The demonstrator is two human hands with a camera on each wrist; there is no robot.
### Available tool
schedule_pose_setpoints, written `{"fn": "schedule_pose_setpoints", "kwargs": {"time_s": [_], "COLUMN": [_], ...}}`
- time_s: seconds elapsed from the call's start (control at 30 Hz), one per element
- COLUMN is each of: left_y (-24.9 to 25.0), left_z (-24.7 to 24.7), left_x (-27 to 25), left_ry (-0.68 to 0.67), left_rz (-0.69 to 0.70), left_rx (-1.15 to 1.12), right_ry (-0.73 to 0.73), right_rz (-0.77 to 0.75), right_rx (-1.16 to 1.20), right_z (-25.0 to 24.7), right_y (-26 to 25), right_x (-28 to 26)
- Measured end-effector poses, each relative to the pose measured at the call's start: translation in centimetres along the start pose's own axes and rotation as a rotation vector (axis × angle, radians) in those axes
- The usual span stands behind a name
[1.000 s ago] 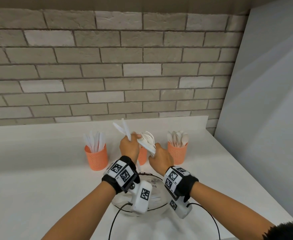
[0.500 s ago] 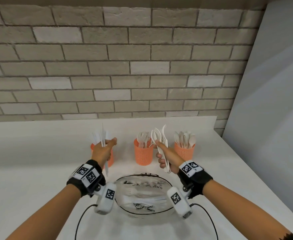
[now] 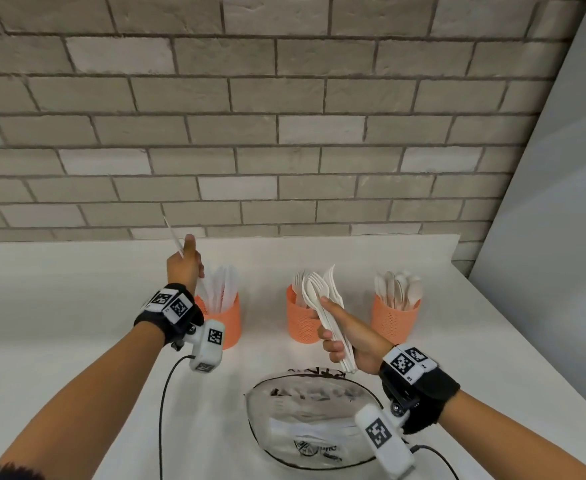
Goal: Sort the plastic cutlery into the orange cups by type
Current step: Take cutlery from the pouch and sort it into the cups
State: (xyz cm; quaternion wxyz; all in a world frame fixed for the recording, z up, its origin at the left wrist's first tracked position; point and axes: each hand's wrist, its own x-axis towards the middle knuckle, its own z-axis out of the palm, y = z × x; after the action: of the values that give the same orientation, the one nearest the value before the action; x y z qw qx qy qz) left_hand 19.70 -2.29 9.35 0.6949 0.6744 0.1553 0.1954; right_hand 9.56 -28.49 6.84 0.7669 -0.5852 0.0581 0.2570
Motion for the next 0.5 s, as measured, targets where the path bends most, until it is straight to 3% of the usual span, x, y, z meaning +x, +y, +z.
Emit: {"fn": "schedule_pose_setpoints", "kwargs": {"time_s": [0.2, 0.4, 0.5], "left_y": [-4.3, -5.6, -5.4], "left_z": [0.9, 1.4, 1.4], "left_x": [1.3, 1.0, 0.8], "left_ry": [-0.088, -0.041, -0.008], "left_rz": [0.028, 0.079, 0.186], "left_rx": [0.218, 0.366, 0.491], "right_ry": [0.016, -0.005, -0.022], "right_rz": [-0.003, -0.001, -0.002], "right_rx": [0.02, 0.063, 0.077], "right_z": [-0.4, -0.4, -0.4], "right_y": [-0.5, -0.4, -0.5], "right_x": [0.7, 1.1, 1.2]}}
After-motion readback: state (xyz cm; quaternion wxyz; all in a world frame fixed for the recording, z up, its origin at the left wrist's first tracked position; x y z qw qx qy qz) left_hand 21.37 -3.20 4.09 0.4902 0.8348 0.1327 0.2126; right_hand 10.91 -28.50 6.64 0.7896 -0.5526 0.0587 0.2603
